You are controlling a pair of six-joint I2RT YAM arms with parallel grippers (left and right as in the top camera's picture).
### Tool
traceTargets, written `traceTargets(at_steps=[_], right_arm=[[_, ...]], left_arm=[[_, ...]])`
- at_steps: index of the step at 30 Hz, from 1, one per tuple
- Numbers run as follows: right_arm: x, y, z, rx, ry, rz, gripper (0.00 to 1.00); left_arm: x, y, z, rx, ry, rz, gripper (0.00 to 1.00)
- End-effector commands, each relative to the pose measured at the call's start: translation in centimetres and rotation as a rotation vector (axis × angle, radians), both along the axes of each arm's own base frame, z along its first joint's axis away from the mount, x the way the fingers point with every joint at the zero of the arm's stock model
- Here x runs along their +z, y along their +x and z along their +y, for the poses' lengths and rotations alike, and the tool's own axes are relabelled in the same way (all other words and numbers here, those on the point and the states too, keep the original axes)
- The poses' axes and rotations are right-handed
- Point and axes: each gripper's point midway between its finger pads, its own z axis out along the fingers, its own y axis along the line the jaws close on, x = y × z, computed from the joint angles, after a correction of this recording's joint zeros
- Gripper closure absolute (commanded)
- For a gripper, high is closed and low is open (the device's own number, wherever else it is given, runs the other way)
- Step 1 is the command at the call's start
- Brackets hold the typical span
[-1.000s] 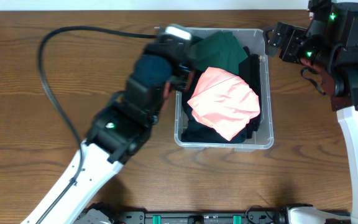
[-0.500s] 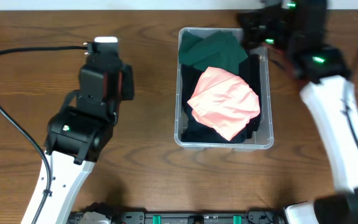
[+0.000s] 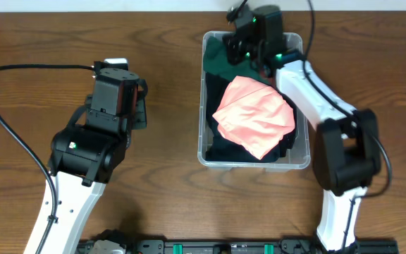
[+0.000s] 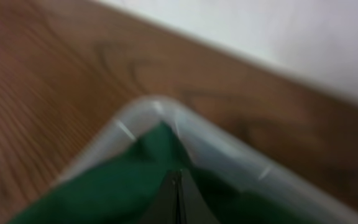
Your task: Pack container
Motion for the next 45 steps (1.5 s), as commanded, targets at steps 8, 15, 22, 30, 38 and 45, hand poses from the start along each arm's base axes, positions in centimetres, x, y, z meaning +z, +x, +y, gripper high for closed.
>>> traceTargets(at_steps=[8,15,22,30,38,45], right_arm=[[-11.0,-3.4,1.1,-0.053,-0.149,0.258,0.99],[-4.7,-3.3,2.6,-0.021,-0.119,0.139,0.99],[9.1,-4.2,2.2,-0.027,-0.015,-0.079,0.99],[4.6,-6.9,3.4,0.018,-0.087,0.072,0.99],[-8.3,-8.5,4.2,0.019,-0.201,0.327,0.99],[-8.8,-8.5,3.9,-0.014,-0.201,0.348,0.99]], left_arm=[[0.3,-0.1,0.2,0.015,-0.01,-0.01,0.39],[0.3,-0.2,0.2,0.015,-0.01,-0.009,0.39],[0.3,-0.1,0.2,0.015,-0.01,-0.011,0.39],[0.4,0.0,0.2,0.015,-0.012,-0.016,0.39],[0.1,-0.3,0.3,0.015,-0.007,0.0,0.39],[-0.1,-0.6,0.4,0.015,-0.002,0.015,0.39]])
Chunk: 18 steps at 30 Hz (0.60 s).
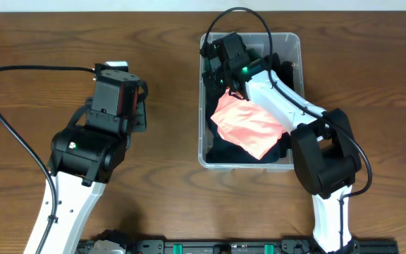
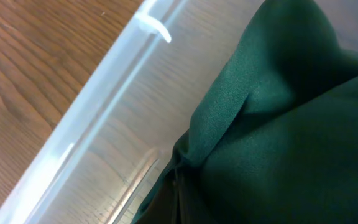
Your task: Pack container
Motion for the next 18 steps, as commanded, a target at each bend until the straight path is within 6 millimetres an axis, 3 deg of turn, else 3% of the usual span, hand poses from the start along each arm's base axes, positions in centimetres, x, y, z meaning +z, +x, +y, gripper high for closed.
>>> traceTargets(at_steps=[1,4,8,12,15,17,18], right_arm=[[-1.9,-1.0,0.0,-0.02,-0.011,0.058,0.99],[2.4,-0.4,0.2,-0.005,0.026,-0.029,0.99],[10.6,-0.1,0.1,0.003,0.099,-0.187,0.99],[17.7,0.1,-2.4,-0.069,0.087,-0.354,0.99],[19.4,0.8,-5.3,-0.17,0.023,-0.411,0.99],[18.6,1.0,-6.3,-0.192,-0.004,-0.391,0.99],[17.2,1.1,-6.9,-0.199,-0.026,-0.355,0.99]], left_arm=[[0.4,-0.1,0.2,0.015,-0.011,-0.014,0.39],[0.4,0.0,0.2,0.016,-0.013,-0.019,0.39],[0.6,0.2,0.1,0.016,-0.015,-0.027,0.39],[0.6,0.2,0.1,0.015,-0.015,-0.027,0.39],[0.6,0.2,0.1,0.015,-0.015,-0.027,0.39],[0.6,0.2,0.1,0.015,-0.016,-0.028,0.39],[0.6,0.2,0.1,0.015,-0.016,-0.029,0.39]])
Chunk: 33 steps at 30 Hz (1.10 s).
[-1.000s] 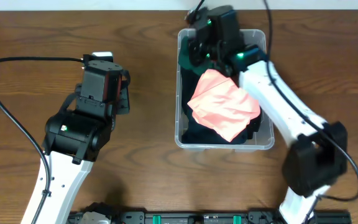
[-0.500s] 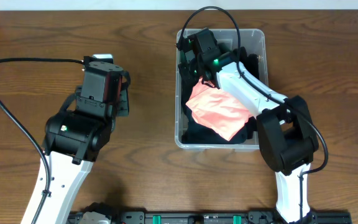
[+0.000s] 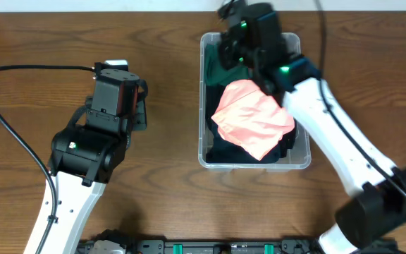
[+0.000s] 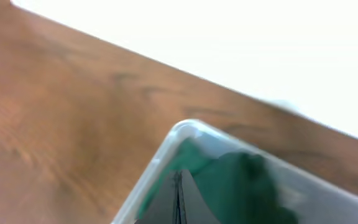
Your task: Pack container
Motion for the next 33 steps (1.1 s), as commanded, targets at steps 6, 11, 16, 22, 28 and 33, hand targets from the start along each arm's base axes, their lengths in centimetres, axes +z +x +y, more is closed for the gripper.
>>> traceTargets(at_steps=[6,11,16,22,28,33], right_arm=[[-13.9,1.2,-4.5,-0.127,-0.195,0.303,0.99],[-22.2,-0.6,-5.4,-0.17,-0.259,0.525,0.99],[-23.4,-2.4,-5.2,-0.156,-0.279,0.601,0.99],[-17.4,-2.1,-5.2,-0.157,-0.222,0.498,0.99],[-5.0,-1.4,-6.5,-0.149,-0.114,0.208,0.99],[5.1,-2.9,-12.0,-0.237,-0.117,-0.04,0.81]], left_arm=[[0.4,-0.1,0.2,0.015,-0.011,-0.013,0.39],[0.4,-0.1,0.2,0.016,-0.011,-0.014,0.39],[0.8,0.4,0.1,0.016,-0.019,-0.039,0.38],[3.6,1.6,0.0,0.026,-0.057,-0.173,0.33],[9.5,1.4,2.7,0.107,-0.118,-0.414,0.23],[13.8,-1.0,6.8,0.195,-0.086,-0.568,0.12]])
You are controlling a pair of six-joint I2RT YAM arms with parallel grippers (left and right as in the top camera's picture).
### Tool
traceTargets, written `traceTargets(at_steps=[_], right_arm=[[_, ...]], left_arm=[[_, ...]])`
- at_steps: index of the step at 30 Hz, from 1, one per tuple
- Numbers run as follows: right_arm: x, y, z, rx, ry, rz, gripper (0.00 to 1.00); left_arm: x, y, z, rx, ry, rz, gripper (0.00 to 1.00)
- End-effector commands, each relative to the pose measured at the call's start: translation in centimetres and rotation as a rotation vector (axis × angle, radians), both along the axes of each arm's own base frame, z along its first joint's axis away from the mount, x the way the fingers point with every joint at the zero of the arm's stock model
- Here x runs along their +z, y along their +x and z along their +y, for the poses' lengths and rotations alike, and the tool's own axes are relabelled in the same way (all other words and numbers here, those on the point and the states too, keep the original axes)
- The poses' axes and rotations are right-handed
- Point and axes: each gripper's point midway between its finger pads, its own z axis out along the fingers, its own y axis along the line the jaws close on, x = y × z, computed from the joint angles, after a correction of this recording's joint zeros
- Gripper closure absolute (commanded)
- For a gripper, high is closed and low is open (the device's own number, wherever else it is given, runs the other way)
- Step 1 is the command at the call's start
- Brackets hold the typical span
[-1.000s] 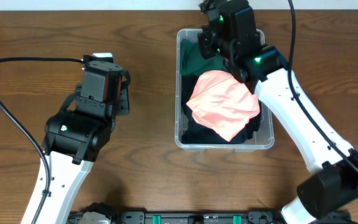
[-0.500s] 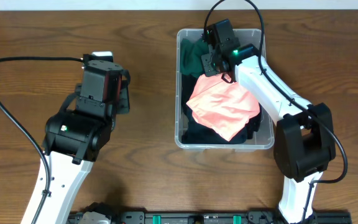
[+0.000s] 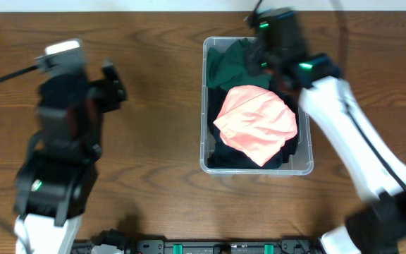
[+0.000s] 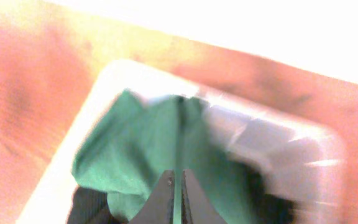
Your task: Pack container
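A clear plastic container (image 3: 205,106) stands right of centre. Inside it a pink cloth (image 3: 256,125) lies on dark clothing (image 3: 220,152), and a green cloth (image 3: 225,65) fills the far left corner. My right gripper (image 3: 257,55) hovers above the far end of the container. In the right wrist view its fingertips (image 4: 177,180) are shut to a thin slit above the green cloth (image 4: 148,149), holding nothing. My left gripper (image 3: 113,90) is raised over the table's left side, blurred, well away from the container.
The brown wooden table (image 3: 154,141) lies between the two arms. A black cable (image 3: 5,76) runs off at the left edge. The container's near wall (image 3: 256,169) is close to the right arm's white links.
The left arm has shifted left and up, and looks larger and blurred. The right arm has moved right, from above the container's far middle to over its far right corner. The green cloth lies more spread out.
At first my right gripper was shut at the container's far corner by the green cloth. Then it was low inside the far left of the container, against that cloth. Later it was up above the far rim, and now it is over the far right.
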Motion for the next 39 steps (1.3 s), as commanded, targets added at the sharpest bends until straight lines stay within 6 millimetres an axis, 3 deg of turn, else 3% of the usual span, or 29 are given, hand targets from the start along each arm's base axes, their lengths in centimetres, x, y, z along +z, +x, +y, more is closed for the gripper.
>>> traceTargets(at_steps=[1,3,7,12,17,26,39], right_arm=[[6.9,-1.4,-5.7,-0.115,-0.056,-0.171,0.77],[9.1,-2.4,-8.5,-0.185,-0.06,-0.217,0.67],[12.2,-5.0,-13.3,-0.334,0.02,-0.259,0.34],[13.7,-7.9,-16.9,-0.488,0.134,-0.266,0.01],[14.7,-9.5,-18.0,-0.516,0.139,-0.289,0.01],[13.7,-9.8,-18.0,-0.518,0.125,-0.247,0.01],[11.7,-10.7,-18.1,-0.521,0.098,-0.16,0.01]], left_arm=[[2.5,-2.2,2.7,0.074,0.036,-0.073,0.11],[2.7,-3.1,3.5,0.089,0.054,-0.073,0.07],[1.2,-3.8,3.3,0.036,0.079,0.002,0.07],[-0.7,-2.8,3.0,-0.005,0.065,0.077,0.04],[-3.4,-0.9,0.6,-0.176,-0.026,0.159,0.02],[-9.0,0.1,0.5,-0.183,-0.068,0.383,0.02],[-9.5,0.3,0.5,-0.183,-0.071,0.401,0.02]])
